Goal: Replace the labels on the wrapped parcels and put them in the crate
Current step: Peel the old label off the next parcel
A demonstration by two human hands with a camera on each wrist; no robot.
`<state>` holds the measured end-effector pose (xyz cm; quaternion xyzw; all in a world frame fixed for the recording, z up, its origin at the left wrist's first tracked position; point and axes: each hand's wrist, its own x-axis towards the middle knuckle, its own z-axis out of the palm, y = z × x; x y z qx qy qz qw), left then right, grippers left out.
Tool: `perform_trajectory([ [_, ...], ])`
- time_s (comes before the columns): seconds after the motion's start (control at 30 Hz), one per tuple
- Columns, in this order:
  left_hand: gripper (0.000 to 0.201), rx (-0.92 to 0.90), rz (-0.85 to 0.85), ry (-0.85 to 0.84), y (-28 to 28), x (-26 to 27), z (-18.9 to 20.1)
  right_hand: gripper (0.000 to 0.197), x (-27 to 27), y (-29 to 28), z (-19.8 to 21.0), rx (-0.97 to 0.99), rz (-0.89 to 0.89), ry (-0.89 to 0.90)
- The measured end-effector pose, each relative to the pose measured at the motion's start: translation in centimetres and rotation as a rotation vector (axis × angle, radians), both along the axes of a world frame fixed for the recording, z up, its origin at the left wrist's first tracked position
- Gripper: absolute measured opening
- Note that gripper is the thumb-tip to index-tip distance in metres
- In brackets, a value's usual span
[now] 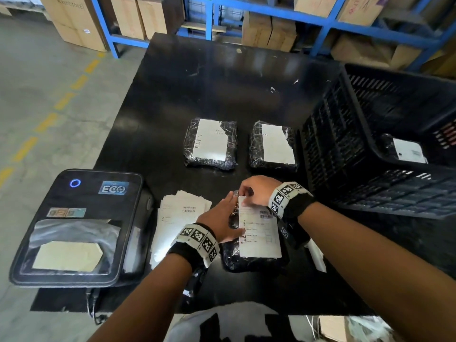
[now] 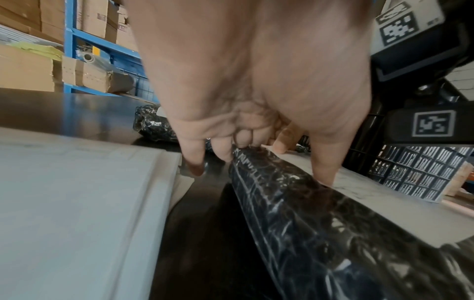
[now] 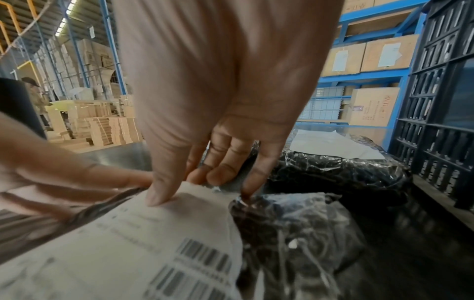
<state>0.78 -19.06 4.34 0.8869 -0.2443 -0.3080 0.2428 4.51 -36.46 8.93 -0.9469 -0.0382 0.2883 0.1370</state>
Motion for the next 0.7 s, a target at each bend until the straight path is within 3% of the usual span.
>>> perform_trajectory([
  [0.2,0.101,0.037,-0.034,0.003,-0.2,0.4,0.0,0.006,1.5,0.0,-0.3,-0.004,0.026,0.041],
  [0.57,0.103,0.005,0.033,0.078,-0.8,0.6,0.0,0.003,1.0,-0.5,-1.1,-0.027,0.166,-0.023],
  [0.7,0.103,0.003,0.055,0.070,-0.6,0.7,0.0,0.014,0.7,-0.9,-1.1,0.003,0.176,-0.079],
])
